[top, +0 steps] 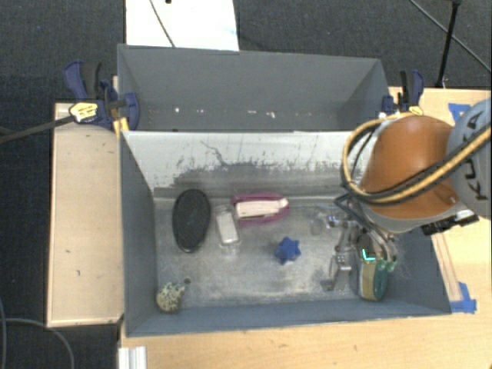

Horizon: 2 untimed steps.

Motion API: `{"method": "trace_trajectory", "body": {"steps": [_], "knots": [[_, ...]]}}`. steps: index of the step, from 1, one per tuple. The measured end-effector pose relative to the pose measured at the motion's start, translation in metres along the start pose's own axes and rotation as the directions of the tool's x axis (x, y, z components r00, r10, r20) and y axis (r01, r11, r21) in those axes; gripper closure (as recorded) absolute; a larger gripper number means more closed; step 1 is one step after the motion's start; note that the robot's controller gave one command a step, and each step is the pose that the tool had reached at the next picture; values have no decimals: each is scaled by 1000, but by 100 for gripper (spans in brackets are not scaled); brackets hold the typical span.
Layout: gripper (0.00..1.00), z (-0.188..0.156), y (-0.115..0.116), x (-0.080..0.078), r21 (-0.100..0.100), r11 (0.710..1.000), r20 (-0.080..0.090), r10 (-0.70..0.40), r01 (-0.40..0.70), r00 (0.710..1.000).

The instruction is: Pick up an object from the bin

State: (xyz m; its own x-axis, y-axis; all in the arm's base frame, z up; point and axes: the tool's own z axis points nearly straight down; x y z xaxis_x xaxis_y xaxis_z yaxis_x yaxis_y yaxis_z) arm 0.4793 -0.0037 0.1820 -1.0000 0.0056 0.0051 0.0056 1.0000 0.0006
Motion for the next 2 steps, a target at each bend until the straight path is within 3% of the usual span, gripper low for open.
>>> {"method": "trace_trajectory", "body": {"steps": [1,2], "knots": [[0,116,55,-46,-1,1000,-1,24,-24,1000],[0,80,-4,-37,3,998,10,64,-64,998]]}}
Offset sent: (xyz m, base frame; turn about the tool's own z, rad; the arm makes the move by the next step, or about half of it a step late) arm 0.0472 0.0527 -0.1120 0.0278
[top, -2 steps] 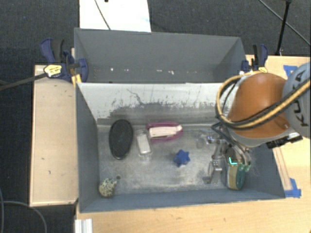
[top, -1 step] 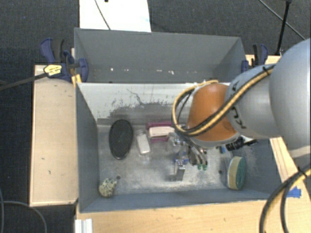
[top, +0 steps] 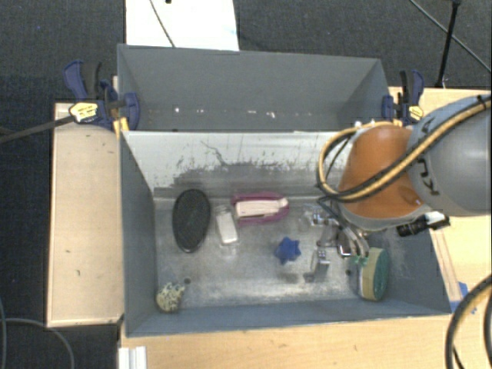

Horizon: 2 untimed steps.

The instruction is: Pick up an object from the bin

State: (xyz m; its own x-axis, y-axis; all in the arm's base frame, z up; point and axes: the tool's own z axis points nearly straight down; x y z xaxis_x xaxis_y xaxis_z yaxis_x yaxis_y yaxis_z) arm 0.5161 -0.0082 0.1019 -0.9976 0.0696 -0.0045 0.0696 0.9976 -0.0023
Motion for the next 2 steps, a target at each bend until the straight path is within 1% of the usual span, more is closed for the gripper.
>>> {"method": "trace_trajectory", "body": {"steps": [1,2], "knots": [[0,-2,53,-6,-6,1000,1,-29,29,1000],[0,33,38,6,-3,1000,-7,9,-9,1000]]}}
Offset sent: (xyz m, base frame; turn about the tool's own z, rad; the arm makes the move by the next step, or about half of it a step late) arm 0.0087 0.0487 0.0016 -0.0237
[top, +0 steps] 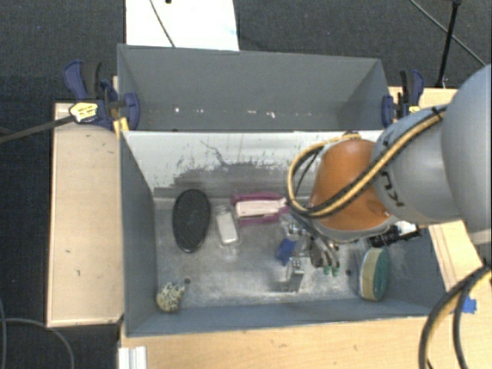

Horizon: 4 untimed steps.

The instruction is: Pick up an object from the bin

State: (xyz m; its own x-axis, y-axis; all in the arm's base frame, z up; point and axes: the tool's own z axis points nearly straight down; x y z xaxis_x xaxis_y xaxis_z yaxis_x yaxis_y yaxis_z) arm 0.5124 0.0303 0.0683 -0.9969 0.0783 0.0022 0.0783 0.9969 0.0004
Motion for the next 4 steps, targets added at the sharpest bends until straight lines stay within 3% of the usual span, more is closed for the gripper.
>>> {"method": "trace_trajectory", "body": {"steps": [1,2,3,4], "knots": [[0,0,0,0,0,1000,1,-2,2,1000],[100,-1,0,-1,-1,1000,2,-2,2,1000],[100,-44,1,-2,-1,1000,9,-4,4,1000],[100,-57,1,-3,-1,1000,9,-7,7,1000]]}}
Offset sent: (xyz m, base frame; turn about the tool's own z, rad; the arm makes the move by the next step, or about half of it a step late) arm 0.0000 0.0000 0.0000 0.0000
